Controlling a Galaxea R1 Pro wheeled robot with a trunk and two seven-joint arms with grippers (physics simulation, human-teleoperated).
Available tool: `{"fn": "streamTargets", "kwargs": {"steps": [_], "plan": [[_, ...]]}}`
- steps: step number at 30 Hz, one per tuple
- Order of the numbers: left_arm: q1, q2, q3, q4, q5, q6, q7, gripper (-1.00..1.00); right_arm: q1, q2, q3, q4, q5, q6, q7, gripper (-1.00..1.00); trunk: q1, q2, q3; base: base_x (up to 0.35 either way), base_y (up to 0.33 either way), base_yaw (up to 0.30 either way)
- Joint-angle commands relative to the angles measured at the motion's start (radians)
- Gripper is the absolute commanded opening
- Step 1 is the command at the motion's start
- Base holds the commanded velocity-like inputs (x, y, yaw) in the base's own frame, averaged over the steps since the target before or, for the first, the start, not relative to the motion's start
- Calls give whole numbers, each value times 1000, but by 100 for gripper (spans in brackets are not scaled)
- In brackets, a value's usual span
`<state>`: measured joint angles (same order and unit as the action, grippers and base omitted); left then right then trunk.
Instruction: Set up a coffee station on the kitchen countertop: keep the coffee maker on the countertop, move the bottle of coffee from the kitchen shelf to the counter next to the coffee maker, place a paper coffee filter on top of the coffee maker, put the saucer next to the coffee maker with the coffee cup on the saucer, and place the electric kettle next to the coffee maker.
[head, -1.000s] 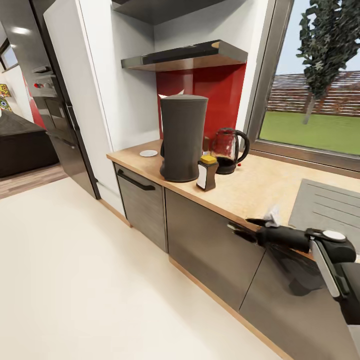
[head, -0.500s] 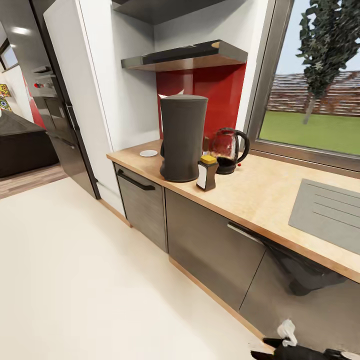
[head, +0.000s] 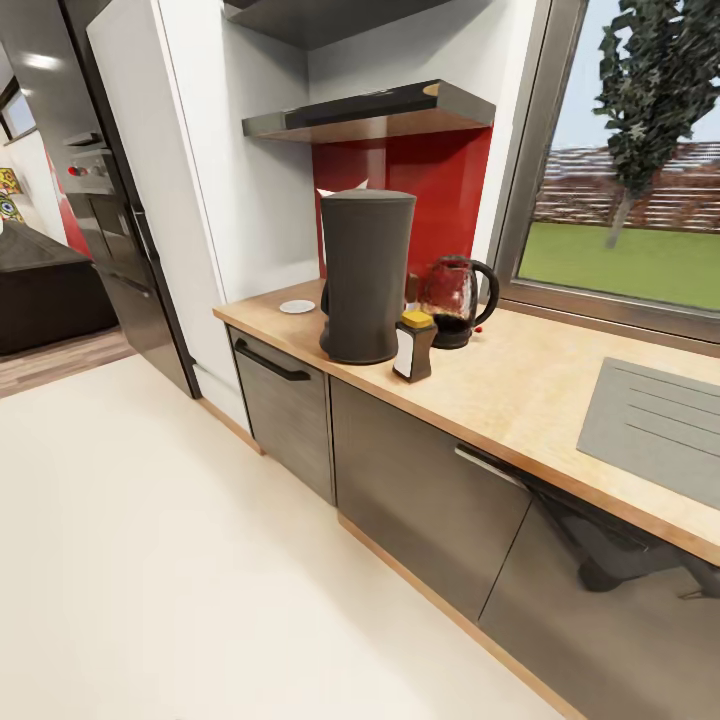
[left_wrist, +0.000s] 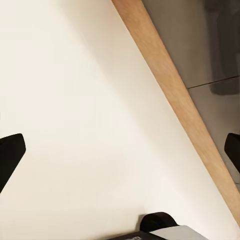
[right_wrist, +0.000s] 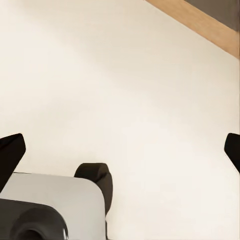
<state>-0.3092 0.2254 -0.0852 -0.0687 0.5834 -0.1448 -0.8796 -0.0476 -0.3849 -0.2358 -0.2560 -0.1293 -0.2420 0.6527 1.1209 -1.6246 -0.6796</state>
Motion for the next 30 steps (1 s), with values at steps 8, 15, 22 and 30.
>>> {"fn": "streamTargets", "kwargs": {"steps": [8, 15, 22, 30], "plan": [[-1, 0, -8, 1, 6, -7, 0, 100, -1, -1, -1, 7, -10, 1, 0, 100, 0, 0, -1, 0, 0, 0], [-1, 0, -8, 1, 6, -7, 1, 100, -1, 0, -1, 7, -10, 1, 0, 100, 0, 0, -1, 0, 0, 0], [-1, 0, -8, 1, 6, -7, 1, 100, -1, 0, -1, 7, -10, 1, -1, 100, 0, 0, -1, 0, 0, 1], [-1, 0, -8, 1, 6, -7, 1, 100, -1, 0, 0, 7, -10, 1, -1, 100, 0, 0, -1, 0, 0, 161]]}}
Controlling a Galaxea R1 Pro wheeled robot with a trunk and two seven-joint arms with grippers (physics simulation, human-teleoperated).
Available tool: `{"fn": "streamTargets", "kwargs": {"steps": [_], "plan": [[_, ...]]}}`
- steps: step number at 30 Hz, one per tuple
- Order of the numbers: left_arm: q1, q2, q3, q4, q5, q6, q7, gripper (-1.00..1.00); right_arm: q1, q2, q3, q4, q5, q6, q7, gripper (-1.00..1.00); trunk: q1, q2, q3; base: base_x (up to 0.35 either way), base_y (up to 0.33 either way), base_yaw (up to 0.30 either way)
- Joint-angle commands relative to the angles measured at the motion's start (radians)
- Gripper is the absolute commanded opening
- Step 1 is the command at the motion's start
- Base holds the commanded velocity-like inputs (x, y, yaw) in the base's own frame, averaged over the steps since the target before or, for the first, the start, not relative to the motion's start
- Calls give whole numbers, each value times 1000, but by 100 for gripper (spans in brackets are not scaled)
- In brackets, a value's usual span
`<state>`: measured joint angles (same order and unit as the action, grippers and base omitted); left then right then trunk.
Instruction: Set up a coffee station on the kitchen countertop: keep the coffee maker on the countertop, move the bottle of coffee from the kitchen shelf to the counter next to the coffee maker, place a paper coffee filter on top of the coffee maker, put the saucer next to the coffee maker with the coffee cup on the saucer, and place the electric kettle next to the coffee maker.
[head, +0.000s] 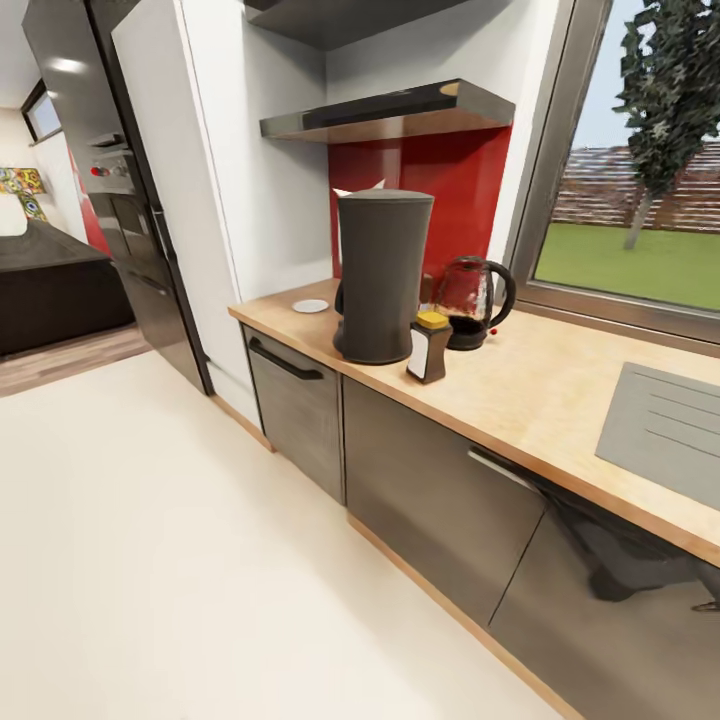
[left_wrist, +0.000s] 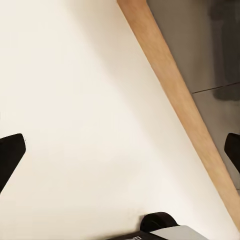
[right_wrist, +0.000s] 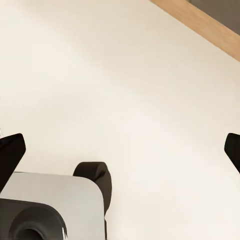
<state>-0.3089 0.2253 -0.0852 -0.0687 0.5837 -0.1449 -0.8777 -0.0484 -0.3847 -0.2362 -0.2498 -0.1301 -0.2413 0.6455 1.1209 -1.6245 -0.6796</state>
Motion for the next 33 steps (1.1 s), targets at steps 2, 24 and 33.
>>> {"fn": "streamTargets", "kwargs": {"steps": [2, 24, 33], "plan": [[-1, 0, -8, 1, 5, -7, -1, 100, 0, 0, 0, 1, -10, 0, 6, 100, 0, 0, -1, 0, 0, 253], [-1, 0, -8, 1, 5, -7, -1, 100, -1, 0, -1, 1, -10, 0, 6, 100, 0, 0, -1, 0, 0, 238], [-1, 0, -8, 1, 5, -7, -1, 100, 0, 0, 0, 1, -9, -1, 4, 100, 0, 0, -1, 0, 0, 15]]}}
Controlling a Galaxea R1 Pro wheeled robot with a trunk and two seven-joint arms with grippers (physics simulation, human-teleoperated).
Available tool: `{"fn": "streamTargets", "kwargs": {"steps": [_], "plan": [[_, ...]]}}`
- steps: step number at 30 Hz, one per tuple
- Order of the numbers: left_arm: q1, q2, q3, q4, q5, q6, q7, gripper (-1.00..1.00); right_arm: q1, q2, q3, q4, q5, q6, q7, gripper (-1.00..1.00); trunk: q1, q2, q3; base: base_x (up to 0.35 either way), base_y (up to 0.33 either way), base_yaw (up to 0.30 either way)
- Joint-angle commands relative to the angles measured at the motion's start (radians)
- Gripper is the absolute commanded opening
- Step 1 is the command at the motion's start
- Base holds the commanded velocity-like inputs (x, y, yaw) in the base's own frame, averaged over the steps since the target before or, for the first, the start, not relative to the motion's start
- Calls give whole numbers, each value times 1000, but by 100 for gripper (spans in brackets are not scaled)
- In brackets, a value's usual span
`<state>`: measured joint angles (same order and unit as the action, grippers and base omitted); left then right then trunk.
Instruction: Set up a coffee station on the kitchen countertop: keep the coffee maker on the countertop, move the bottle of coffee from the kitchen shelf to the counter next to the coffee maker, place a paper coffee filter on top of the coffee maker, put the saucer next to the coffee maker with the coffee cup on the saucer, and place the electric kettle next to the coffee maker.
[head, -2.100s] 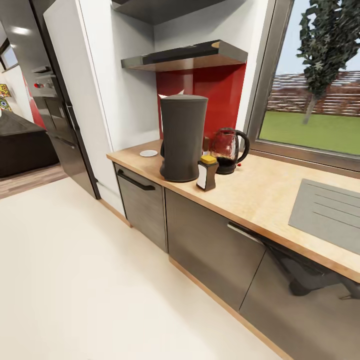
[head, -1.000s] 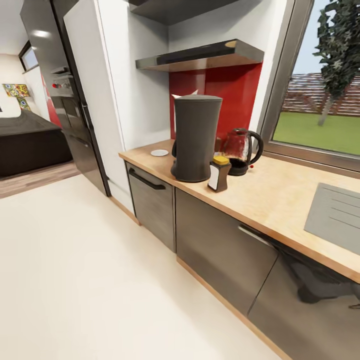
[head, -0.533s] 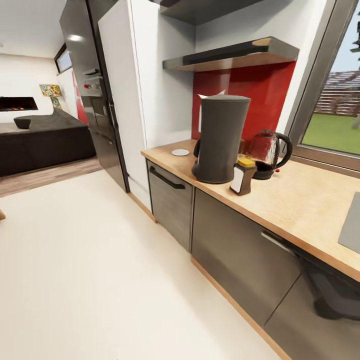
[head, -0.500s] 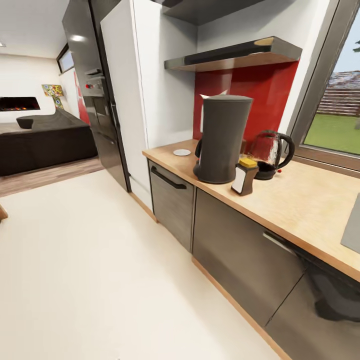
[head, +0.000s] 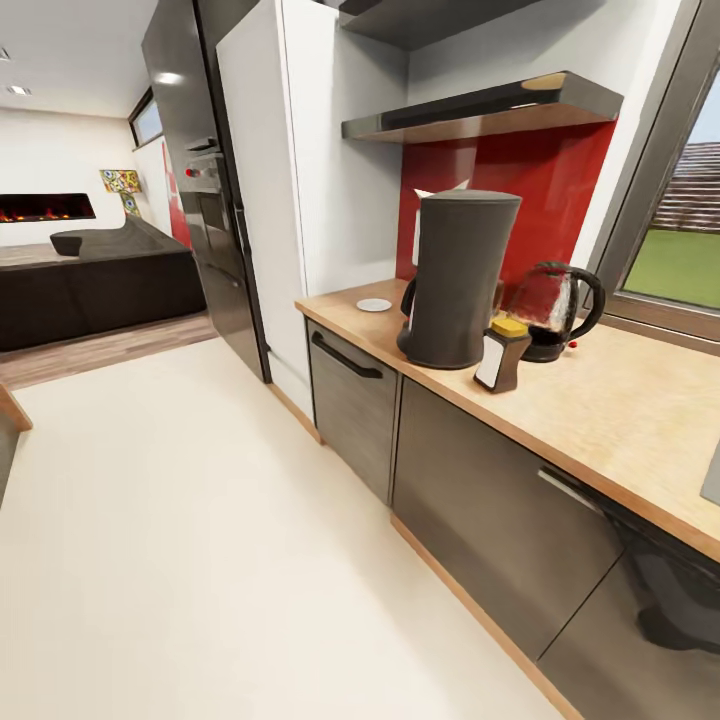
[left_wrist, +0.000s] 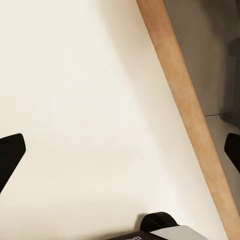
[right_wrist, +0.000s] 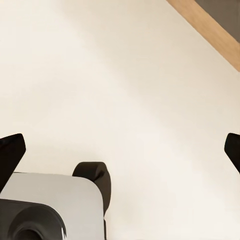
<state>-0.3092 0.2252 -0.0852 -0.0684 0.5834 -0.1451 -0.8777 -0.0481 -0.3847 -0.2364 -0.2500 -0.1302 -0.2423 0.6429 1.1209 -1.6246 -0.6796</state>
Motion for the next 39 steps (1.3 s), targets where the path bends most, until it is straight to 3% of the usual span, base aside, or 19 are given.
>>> {"fn": "streamTargets", "kwargs": {"steps": [1, 13, 39], "plan": [[-1, 0, -8, 1, 6, -7, -1, 100, -1, 0, 0, 2, -9, 0, 6, 100, 0, 0, -1, 0, 0, 2], [-1, 0, -8, 1, 6, -7, 0, 100, -1, 0, 0, 2, -8, 0, 6, 100, 0, 0, -1, 56, 49, 0], [-1, 0, -9, 1, 6, -7, 0, 100, -1, 1, 0, 2, -8, 0, 3, 100, 0, 0, -1, 270, 191, 0]]}}
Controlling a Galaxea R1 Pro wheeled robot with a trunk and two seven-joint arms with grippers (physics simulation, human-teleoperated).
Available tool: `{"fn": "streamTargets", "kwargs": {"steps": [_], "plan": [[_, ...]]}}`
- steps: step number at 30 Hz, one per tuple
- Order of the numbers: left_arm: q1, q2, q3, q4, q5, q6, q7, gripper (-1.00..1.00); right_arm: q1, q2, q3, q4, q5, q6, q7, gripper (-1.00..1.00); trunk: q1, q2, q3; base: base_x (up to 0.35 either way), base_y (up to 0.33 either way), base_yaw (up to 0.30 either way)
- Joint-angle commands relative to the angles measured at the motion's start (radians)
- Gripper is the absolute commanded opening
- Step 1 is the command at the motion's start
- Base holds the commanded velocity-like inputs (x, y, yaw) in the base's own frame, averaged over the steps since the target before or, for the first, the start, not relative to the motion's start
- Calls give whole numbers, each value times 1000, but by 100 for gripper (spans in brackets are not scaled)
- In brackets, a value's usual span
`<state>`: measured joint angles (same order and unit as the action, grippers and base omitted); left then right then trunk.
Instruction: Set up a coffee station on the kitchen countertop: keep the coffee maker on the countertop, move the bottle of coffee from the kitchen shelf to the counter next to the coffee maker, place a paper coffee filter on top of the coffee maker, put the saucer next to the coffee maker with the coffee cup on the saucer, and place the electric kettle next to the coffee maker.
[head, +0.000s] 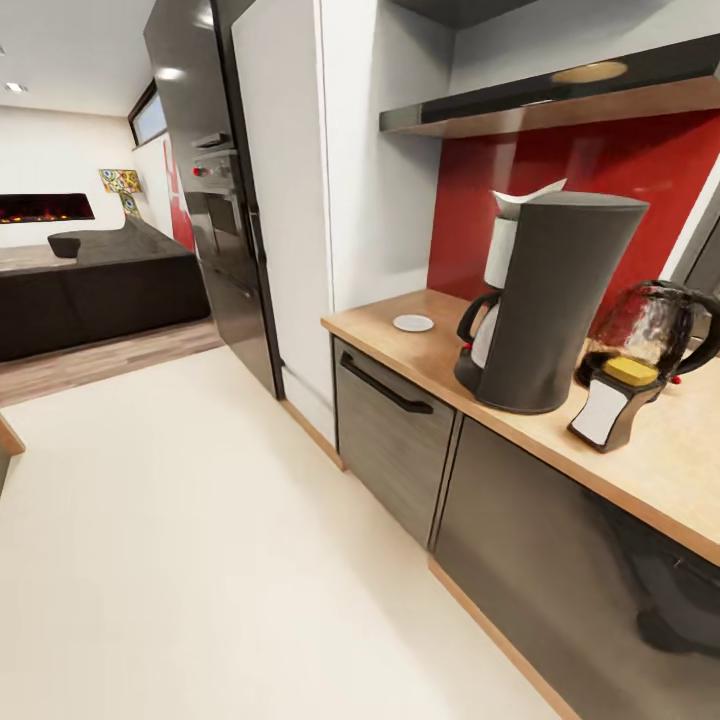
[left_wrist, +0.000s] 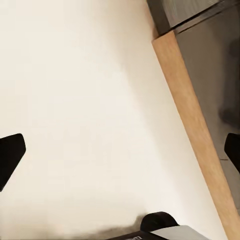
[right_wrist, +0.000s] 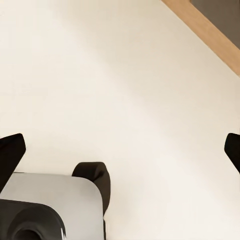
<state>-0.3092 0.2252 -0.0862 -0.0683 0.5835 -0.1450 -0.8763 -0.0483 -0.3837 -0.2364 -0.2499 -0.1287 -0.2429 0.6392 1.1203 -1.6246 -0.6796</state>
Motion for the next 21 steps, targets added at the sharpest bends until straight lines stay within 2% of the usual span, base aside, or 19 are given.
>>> {"fn": "streamTargets", "kwargs": {"steps": [1, 21], "plan": [[-1, 0, -8, 1, 6, -7, -1, 100, -1, -1, 0, 1, -9, 0, 7, 100, 0, 0, -1, 315, 124, 0], [-1, 0, -8, 1, 6, -7, -1, 100, -1, 0, 0, 1, -9, 0, 9, 100, 0, 0, -1, 317, 134, 0]]}}
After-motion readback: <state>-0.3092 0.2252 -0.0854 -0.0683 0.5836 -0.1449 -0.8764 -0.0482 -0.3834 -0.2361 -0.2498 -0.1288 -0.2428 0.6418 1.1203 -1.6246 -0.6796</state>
